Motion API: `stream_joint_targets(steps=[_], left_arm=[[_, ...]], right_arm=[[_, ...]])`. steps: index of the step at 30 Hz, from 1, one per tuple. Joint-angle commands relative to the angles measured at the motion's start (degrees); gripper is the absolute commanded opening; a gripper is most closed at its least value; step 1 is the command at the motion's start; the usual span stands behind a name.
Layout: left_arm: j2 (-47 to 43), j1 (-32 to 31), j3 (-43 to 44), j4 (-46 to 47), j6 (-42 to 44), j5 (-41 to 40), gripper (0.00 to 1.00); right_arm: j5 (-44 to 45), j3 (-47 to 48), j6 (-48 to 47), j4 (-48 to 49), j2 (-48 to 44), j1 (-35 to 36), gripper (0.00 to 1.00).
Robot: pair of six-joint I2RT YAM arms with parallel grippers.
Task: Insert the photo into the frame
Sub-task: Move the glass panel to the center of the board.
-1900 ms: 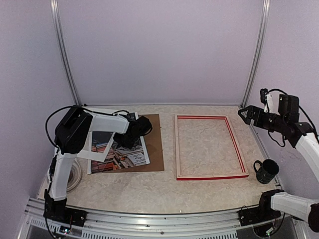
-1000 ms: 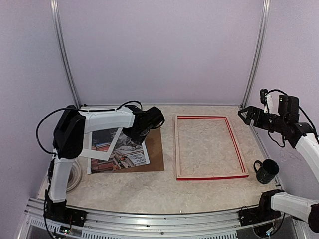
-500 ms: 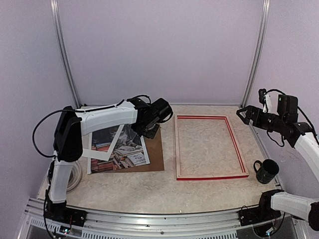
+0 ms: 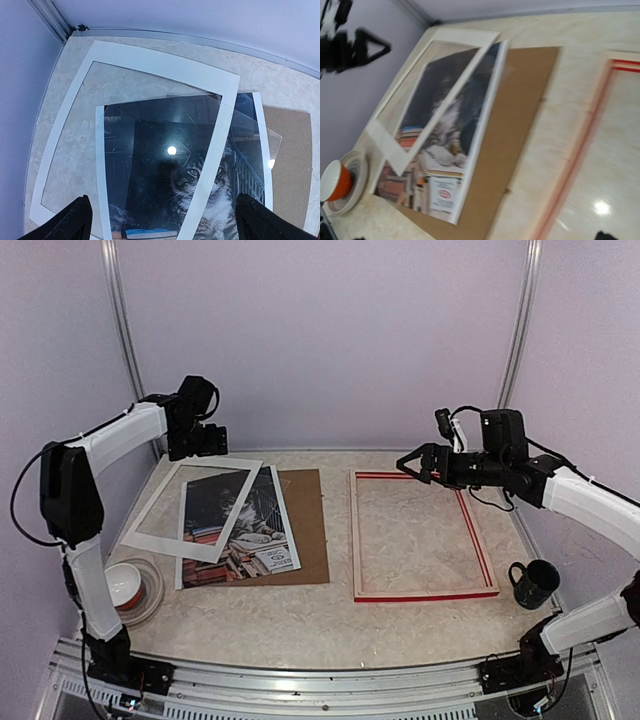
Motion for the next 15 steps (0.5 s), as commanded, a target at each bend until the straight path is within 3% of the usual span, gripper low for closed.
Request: stream_joint_targets(steps=[1, 8, 15], left_arm=[[2.2, 5.8, 2.9, 1.3, 0.2, 10.3, 0.99], [8.4, 16.0, 6.9, 1.9, 0.5, 23.0, 0.99], [11.4, 22.8, 5.9, 3.6, 0.6, 29.0, 0.99]], right_arm=[[3.8, 7.1, 1.5, 2.8, 8.5, 6.1, 1.00], [6.3, 17.7, 2.5, 4.0, 23.5, 14.3, 1.00], [6.8, 29.5, 5.2, 5.1, 37.7, 19.3, 1.00]])
